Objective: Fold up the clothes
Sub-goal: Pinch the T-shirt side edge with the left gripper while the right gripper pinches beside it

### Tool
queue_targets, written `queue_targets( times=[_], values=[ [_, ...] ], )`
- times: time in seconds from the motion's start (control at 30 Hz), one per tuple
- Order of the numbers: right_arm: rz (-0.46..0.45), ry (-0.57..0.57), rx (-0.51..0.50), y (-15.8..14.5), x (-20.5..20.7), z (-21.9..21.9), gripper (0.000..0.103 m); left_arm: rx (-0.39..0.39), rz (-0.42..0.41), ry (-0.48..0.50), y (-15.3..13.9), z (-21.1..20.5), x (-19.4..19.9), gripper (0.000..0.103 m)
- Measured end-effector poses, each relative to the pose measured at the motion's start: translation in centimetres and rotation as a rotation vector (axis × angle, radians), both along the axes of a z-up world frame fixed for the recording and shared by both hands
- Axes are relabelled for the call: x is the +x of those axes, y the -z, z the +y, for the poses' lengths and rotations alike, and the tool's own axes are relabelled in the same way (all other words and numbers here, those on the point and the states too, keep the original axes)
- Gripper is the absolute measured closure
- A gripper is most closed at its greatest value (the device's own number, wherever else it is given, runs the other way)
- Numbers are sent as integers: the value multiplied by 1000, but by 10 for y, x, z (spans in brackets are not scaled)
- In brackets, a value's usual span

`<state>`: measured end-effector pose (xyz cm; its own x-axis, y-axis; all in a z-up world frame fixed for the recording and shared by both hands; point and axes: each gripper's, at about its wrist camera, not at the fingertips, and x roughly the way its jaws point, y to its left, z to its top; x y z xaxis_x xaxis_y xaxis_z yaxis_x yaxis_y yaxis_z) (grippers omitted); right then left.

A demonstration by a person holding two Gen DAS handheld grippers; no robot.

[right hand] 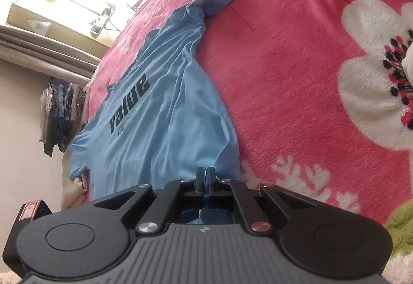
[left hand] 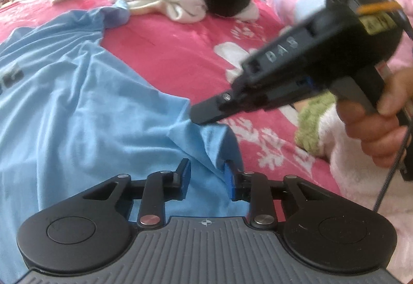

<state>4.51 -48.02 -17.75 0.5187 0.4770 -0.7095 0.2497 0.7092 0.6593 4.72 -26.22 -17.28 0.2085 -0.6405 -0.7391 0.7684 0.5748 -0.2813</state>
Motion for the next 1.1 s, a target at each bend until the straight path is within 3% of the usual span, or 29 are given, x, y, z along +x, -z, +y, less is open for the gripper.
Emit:
queue_targets(
  times=[0.03,0.13,0.2,0.27,0.4,0.5,0.67,0.83,1.1],
  values=[
    [-7,-2,10,0,0,0,100,-3,7,-8,0,0,2,86],
    [-37,6,16,-2,-4,-2,99,-19,45,-19,1,2,6,85],
    [-36,11,18,-1,-4,-3,99,-29,62,-3,-2,4,5,79],
    [-27,17,26,3,-2,-4,99,-37,62,5,-5,5,1,66],
    [-17,18,42,8,-2,-2,99,-30,52,-17,-4,2,2,65],
    [-36,26,37,4,-6,-5,99,-22,35,-42,0,-1,6,69],
    [-83,-33,-108,-14,-26,-13,96,-36,33,-67,1,5,11,95],
    [-38,-163,-178,-3,-39,1,90,-51,13,-70,-3,11,13,102],
    [-152,-272,-211,-15,-37,28,89,-88,-24,-43,-17,12,11,103]
  ],
)
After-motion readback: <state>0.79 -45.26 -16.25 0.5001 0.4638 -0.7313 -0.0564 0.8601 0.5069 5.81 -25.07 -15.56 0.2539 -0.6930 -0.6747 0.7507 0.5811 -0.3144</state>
